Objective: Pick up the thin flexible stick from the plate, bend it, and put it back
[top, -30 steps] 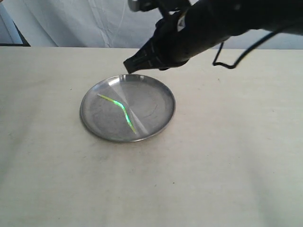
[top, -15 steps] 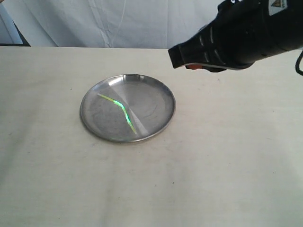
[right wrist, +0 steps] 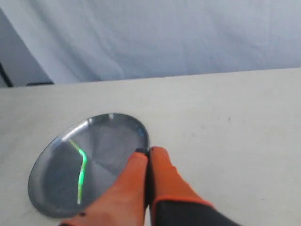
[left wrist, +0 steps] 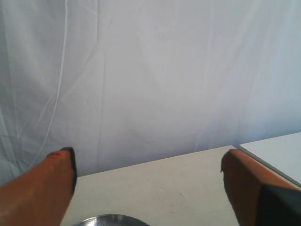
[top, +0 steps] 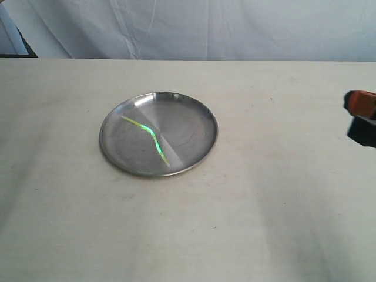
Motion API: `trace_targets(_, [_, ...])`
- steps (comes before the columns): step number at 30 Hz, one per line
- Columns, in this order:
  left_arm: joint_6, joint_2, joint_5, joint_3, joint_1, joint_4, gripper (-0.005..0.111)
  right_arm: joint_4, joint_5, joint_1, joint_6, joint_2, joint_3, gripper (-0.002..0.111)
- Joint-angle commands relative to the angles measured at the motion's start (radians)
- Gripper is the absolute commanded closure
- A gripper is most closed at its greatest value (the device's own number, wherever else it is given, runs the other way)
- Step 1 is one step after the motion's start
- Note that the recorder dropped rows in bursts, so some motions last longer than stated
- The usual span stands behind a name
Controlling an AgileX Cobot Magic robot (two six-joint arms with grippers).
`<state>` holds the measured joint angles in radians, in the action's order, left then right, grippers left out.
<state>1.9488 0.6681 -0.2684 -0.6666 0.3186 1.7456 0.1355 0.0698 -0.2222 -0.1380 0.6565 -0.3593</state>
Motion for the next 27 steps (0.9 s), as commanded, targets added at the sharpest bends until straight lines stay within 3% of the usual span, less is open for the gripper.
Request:
trace_targets(1, [0.004, -0.004, 0.003, 0.000, 0.003, -0.001, 0.026, 0.004, -0.003, 0.104, 0.005, -0.211, 0.111, 0.107])
trace_targets(7, [0.004, -0.004, 0.003, 0.000, 0.003, -0.001, 0.026, 0.049, 0.031, 0.277, 0.005, -0.547, 0.346, 0.107])
trace_targets(12, [0.004, -0.004, 0.003, 0.000, 0.003, -0.001, 0.026, 0.058, 0.170, 0.280, 0.005, -0.632, 0.359, 0.107])
trace_targets(27, [0.004, -0.004, 0.003, 0.000, 0.003, -0.001, 0.026, 0.058, 0.175, 0.280, 0.005, -0.632, 0.359, 0.107])
